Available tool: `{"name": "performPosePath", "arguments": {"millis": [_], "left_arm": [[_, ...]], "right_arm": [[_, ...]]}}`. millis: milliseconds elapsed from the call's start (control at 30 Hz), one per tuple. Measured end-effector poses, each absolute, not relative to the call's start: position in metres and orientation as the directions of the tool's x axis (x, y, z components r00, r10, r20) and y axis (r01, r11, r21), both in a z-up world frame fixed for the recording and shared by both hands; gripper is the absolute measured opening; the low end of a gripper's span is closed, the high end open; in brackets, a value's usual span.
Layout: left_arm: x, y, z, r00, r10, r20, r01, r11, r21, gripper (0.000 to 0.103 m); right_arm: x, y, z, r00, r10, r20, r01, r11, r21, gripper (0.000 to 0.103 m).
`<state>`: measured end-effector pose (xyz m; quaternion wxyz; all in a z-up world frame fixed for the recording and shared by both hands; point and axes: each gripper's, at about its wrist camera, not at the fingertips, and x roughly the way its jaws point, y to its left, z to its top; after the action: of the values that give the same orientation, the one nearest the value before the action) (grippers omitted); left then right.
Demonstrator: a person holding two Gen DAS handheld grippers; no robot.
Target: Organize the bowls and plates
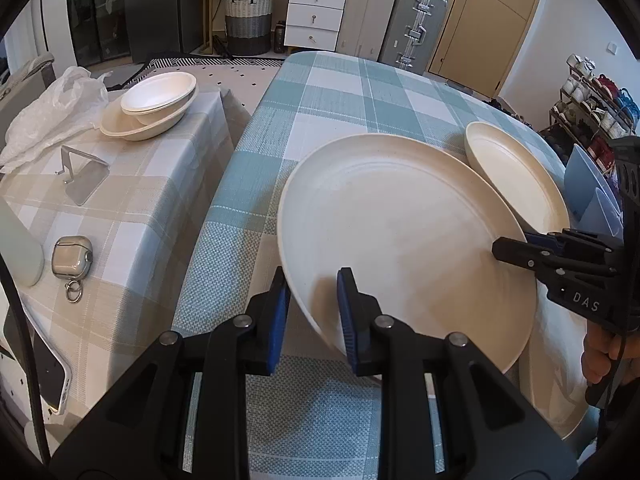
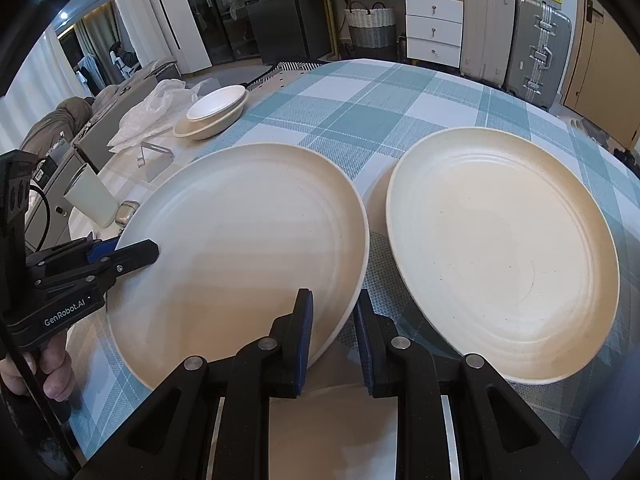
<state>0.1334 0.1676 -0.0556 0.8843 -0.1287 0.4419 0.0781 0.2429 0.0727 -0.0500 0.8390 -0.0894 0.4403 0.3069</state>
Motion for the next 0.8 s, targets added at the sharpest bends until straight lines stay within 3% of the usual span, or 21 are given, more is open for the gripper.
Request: {"name": "performPosePath", "arguments": {"millis": [800], "left_arm": [[0.101,0.123,0.003,0.660,0.036,-0.751,-0.196,0.973,-0.125,0.021]], "right_arm": [[0.198,0.028,-0.004,0.511,0.484,-0.710,-0.582,0.803,0.128,0.022]]}}
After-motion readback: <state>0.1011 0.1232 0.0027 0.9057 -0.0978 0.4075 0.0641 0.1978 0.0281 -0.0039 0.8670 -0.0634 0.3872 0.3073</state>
